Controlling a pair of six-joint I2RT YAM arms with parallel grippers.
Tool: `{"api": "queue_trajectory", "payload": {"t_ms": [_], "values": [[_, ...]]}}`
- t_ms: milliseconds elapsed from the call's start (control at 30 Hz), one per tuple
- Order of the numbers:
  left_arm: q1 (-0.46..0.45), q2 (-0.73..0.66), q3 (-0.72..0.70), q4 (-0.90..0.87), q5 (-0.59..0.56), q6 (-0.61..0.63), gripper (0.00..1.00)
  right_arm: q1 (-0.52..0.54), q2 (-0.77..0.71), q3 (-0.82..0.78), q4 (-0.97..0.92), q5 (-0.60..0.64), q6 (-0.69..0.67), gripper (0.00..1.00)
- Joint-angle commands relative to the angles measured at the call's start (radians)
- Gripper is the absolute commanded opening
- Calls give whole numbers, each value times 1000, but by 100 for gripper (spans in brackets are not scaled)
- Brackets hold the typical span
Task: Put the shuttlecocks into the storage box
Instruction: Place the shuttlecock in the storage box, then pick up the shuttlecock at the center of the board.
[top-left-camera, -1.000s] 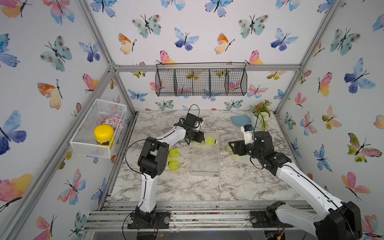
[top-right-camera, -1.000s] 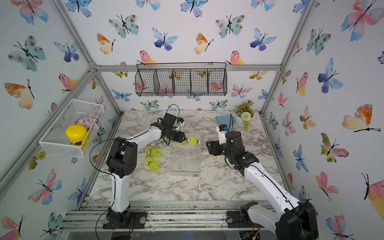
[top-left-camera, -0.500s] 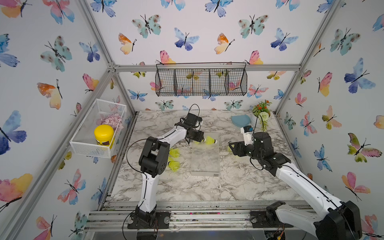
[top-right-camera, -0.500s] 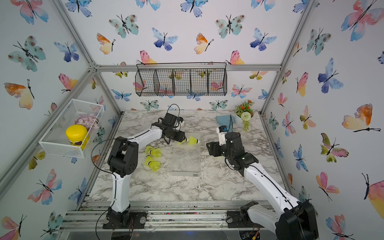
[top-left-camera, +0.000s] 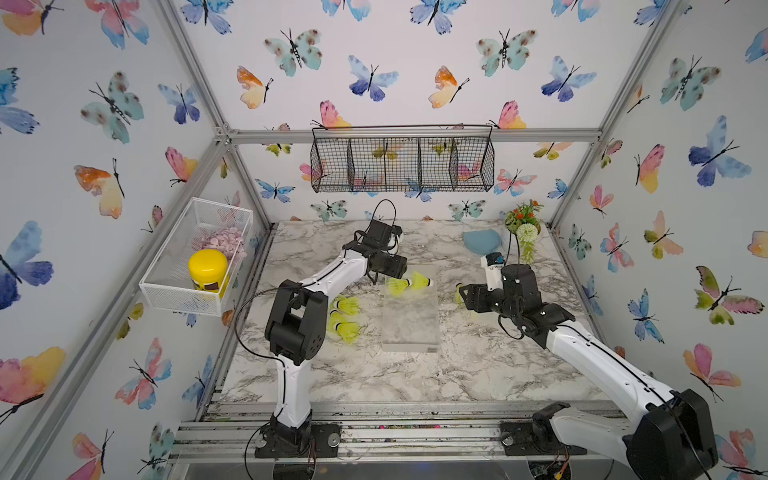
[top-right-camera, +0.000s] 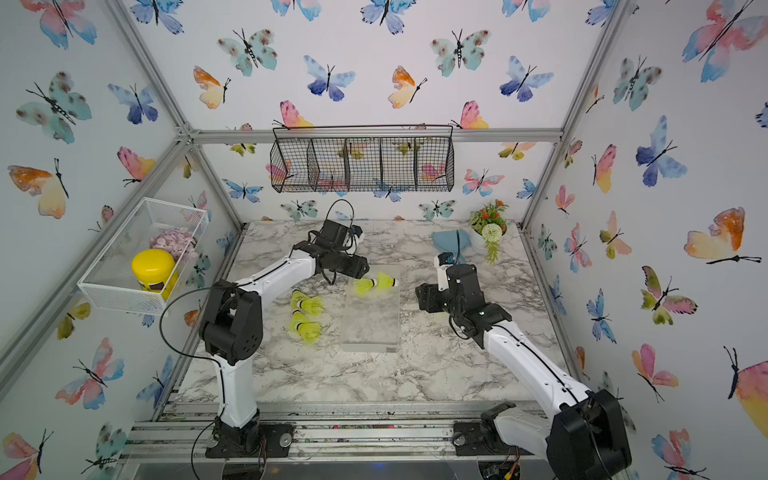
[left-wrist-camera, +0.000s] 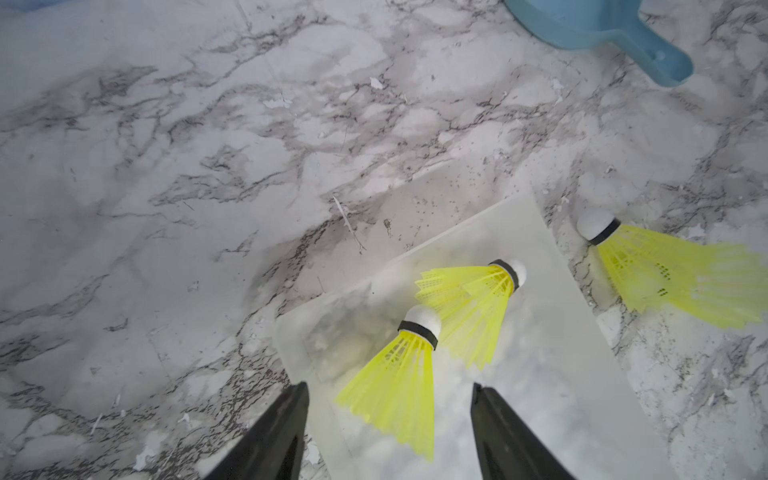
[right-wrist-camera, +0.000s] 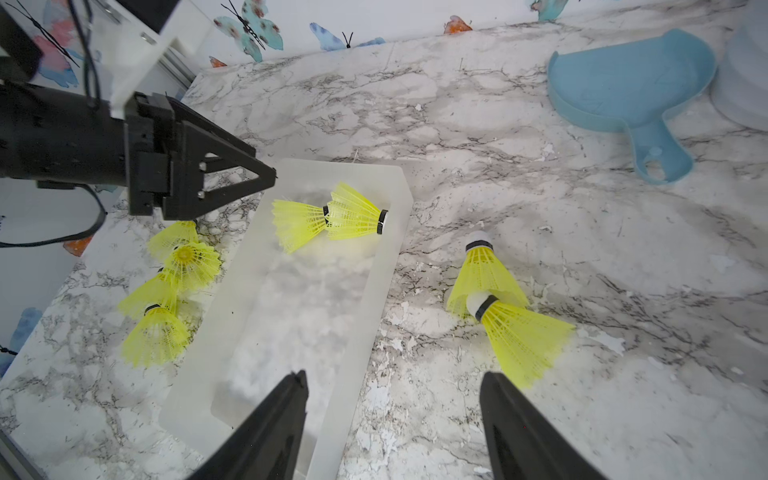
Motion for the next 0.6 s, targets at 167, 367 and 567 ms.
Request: {"api": "queue_trajectory", "payload": {"t_ms": [167, 367, 567], "values": [[-3, -210, -100, -18, -66, -43, 68, -11, 36, 15, -10, 36, -11, 73], [0, -344, -201, -2, -23, -69, 69, -20, 60, 16, -7, 35, -20, 73], [9, -466, -310, 7, 4, -120, 69, -49, 98, 22, -9, 17, -24, 73]]}}
